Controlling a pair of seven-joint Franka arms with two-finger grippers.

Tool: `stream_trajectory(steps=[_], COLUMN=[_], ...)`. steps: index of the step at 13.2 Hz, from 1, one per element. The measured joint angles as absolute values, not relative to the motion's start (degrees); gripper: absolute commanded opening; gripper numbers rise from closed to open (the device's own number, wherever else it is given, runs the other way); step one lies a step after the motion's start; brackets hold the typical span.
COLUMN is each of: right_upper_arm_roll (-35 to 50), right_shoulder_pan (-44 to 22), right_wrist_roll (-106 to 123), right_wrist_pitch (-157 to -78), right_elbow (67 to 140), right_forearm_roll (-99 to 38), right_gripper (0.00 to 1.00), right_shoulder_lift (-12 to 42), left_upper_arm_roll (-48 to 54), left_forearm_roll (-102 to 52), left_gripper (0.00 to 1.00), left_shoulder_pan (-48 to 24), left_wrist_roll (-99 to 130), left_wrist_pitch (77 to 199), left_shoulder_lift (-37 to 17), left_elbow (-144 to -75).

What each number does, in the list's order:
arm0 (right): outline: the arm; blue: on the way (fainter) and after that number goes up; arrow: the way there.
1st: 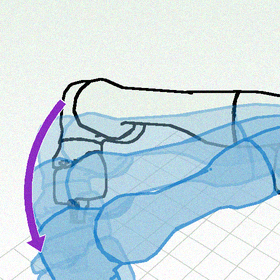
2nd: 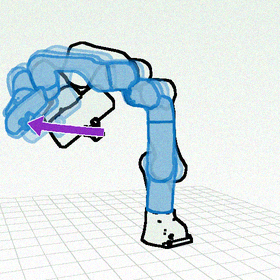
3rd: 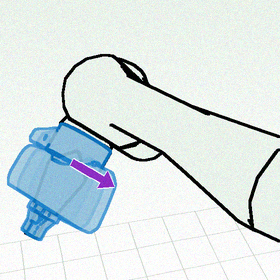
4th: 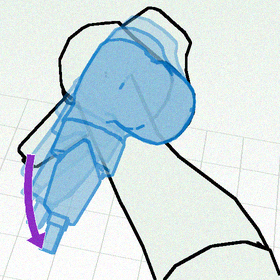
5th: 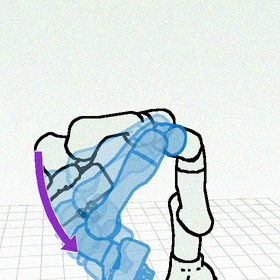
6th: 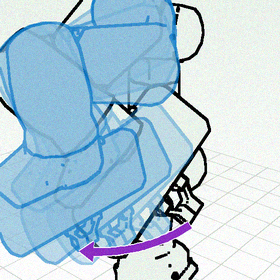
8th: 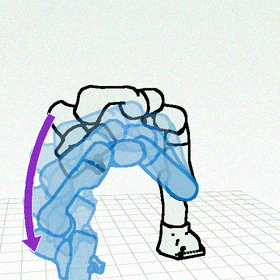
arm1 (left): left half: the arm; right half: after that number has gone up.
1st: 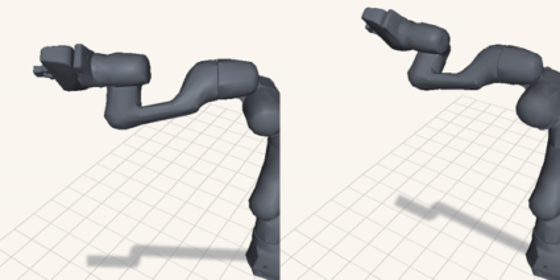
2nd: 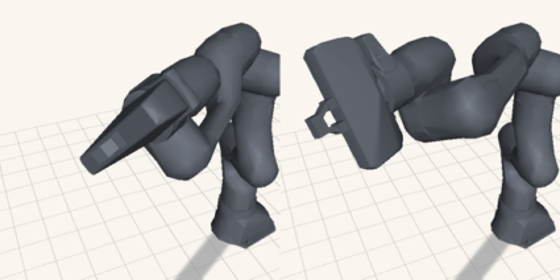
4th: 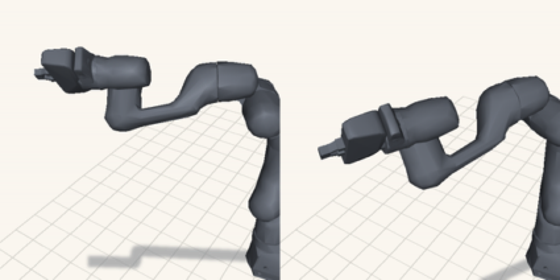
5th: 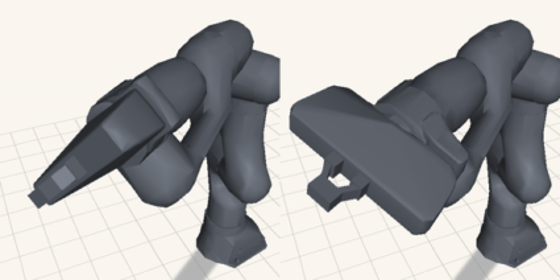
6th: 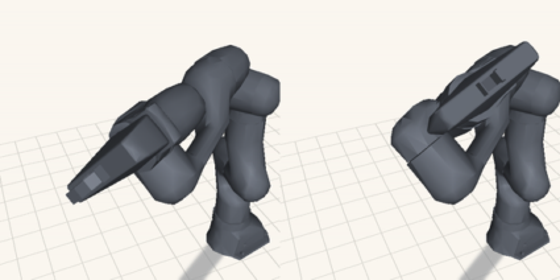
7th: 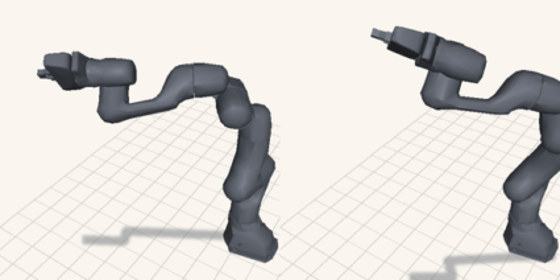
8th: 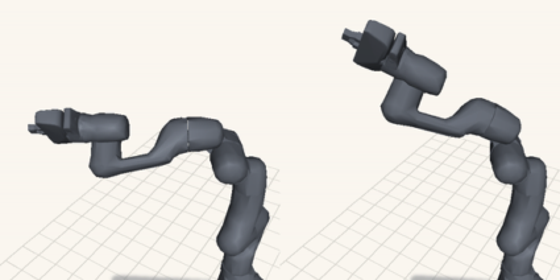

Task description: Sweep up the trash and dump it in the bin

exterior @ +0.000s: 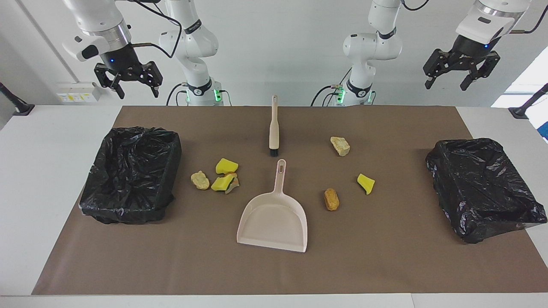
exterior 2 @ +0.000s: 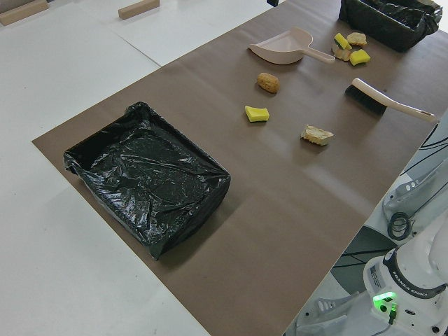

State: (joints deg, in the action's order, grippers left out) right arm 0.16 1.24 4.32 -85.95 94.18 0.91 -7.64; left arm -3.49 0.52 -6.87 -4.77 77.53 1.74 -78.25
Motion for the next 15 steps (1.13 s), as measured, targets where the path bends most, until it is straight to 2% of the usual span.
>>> stream_trajectory(steps=[11, 15], right_upper_arm_roll=[0.2, 0.1], right_shoulder_pan=[1.2, 1.3], right_wrist_roll=[4.3, 4.3], right_wrist_pitch=[-85.9, -85.9], right_elbow=[94.2, 94.2], right_forearm_roll=[0.9, 1.0], right_gripper=[1.0, 1.0], right_shoulder_lift=[-7.6, -7.6], left_upper_arm_roll=[-3.0, -1.8], left_forearm_roll=[0.5, 0.4], left_gripper=[1.0, 1.0], left_shoulder_pan=[-6.3, -6.6], left_wrist_roll=[-6.5, -6.5], left_wrist_pitch=[75.9, 75.8], left_shoulder_lift=[2.4, 4.1], left_elbow=[-78.5, -81.3])
